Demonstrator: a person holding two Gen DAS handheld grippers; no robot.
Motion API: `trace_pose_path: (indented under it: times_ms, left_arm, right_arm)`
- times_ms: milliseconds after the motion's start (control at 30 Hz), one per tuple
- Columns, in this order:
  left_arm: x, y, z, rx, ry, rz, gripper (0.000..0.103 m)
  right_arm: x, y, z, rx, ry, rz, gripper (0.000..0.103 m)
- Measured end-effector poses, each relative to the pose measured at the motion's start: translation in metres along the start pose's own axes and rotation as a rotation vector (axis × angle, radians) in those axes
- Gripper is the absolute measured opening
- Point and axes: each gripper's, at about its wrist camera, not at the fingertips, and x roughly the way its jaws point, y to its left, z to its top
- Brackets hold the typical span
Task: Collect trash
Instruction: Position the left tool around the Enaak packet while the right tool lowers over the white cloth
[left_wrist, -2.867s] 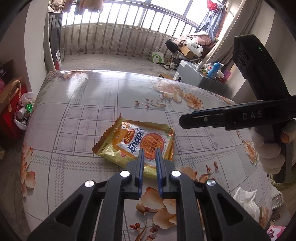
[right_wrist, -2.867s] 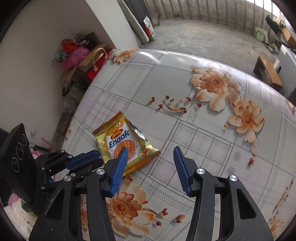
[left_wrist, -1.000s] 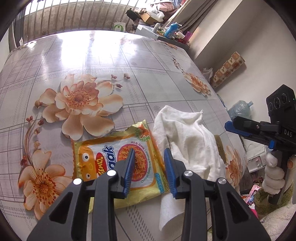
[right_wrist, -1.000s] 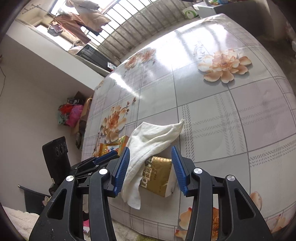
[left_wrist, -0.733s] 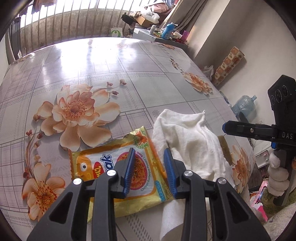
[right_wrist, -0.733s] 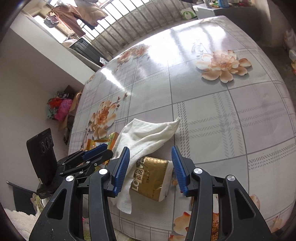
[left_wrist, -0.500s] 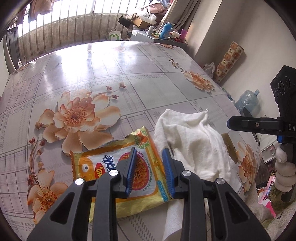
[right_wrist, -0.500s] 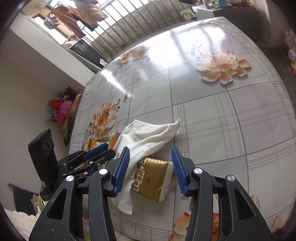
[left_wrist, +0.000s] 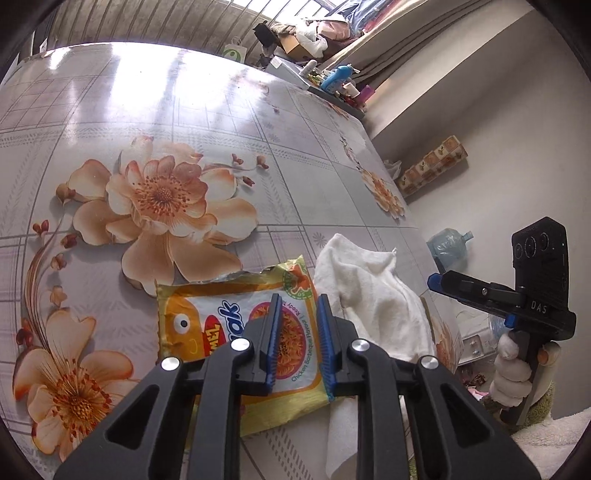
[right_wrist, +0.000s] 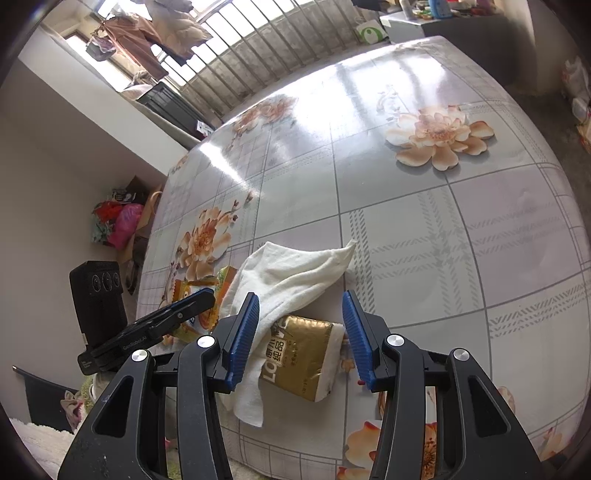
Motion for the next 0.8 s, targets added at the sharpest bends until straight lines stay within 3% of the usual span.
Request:
trace_pose_path:
  times_ms: [233, 467, 633, 800]
  left_arm:
    - [0.003, -0.031, -0.005, 0.201, 0.011, 0.197, 0.019]
    - [0.002, -0.044, -0.006, 0.270, 0.041, 0.292, 0.027]
    - [-0.001, -0.043, -0.005, 0.258, 0.058, 0.314, 0.043]
    - [-0.010, -0.039, -0.006, 0.223, 0.071, 0.237, 0.048]
  right_arm:
    - [-0.001, 0.001, 0.000, -0.001, -0.001, -0.001, 0.045]
    - [-0.001, -0.002, -0.001, 0.005, -0.001, 0.006, 0.045]
    - [-0.002, -0.003, -0.002, 0.007, -0.002, 0.012, 0.045]
    - [-0.004, -0.006, -0.002, 0.012, -0.003, 0.015, 0.045]
